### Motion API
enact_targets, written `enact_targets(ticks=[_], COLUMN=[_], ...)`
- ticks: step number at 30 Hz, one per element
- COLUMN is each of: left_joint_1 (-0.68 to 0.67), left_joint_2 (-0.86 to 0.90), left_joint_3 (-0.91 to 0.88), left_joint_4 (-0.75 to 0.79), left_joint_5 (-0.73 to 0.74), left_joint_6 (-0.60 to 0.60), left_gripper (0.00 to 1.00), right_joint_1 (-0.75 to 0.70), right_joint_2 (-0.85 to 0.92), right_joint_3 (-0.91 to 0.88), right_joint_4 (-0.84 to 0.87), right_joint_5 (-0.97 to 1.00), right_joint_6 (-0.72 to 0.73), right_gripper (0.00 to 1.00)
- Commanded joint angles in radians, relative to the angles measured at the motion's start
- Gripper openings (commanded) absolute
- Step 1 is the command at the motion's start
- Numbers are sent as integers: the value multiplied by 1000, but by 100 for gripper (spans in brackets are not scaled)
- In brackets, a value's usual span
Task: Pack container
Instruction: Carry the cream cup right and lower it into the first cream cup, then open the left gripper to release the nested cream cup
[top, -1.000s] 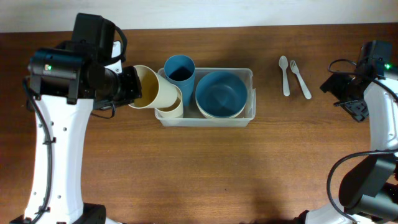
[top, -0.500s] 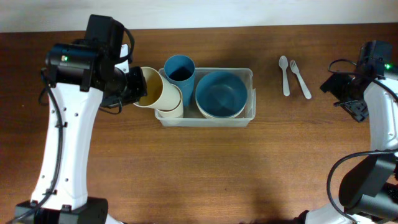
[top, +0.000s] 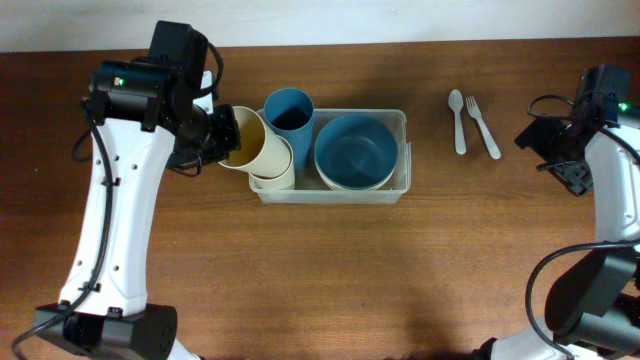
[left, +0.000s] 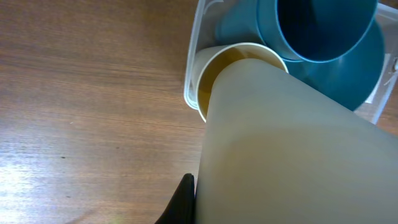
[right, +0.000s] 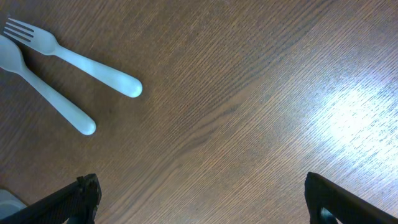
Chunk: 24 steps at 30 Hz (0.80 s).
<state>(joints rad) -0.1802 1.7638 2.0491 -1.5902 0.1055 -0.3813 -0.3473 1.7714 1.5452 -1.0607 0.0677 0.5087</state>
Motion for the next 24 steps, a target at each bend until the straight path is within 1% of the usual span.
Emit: enact_targets(ticks=[1, 10, 12, 13, 14, 15, 16, 18, 24], left_joint_1=[0, 0, 0, 0, 0, 0, 0, 0, 0], left_joint_2=[4, 5, 5, 5, 5, 5, 5, 5, 5], left_joint_3=[0, 0, 0, 0, 0, 0, 0, 0, 0], left_joint_4=[-7, -13, -15, -15, -15, -15, -15, -14, 5], left_joint_5=[-55, -57, -57, -58, -57, -57, -57, -57, -56], left_joint_6=[13, 12, 12, 12, 13, 13, 13, 13, 13], left_gripper=[2, 2, 8, 12, 20, 24, 25, 30, 31], right_joint_1=[-1, -1, -1, -1, -1, -1, -1, -1, -1], right_joint_2=[1, 1, 1, 1, 1, 1, 1, 1, 1], right_joint_3=[-7, -7, -7, -7, -7, -7, -7, -7, -7], right_joint_4=[3, 3, 3, 3, 3, 3, 3, 3, 3], right_joint_5=[19, 19, 19, 19, 19, 19, 19, 19, 19], right_joint_6=[0, 0, 0, 0, 0, 0, 0, 0, 0], right_gripper=[99, 99, 99, 99, 99, 99, 99, 99, 99])
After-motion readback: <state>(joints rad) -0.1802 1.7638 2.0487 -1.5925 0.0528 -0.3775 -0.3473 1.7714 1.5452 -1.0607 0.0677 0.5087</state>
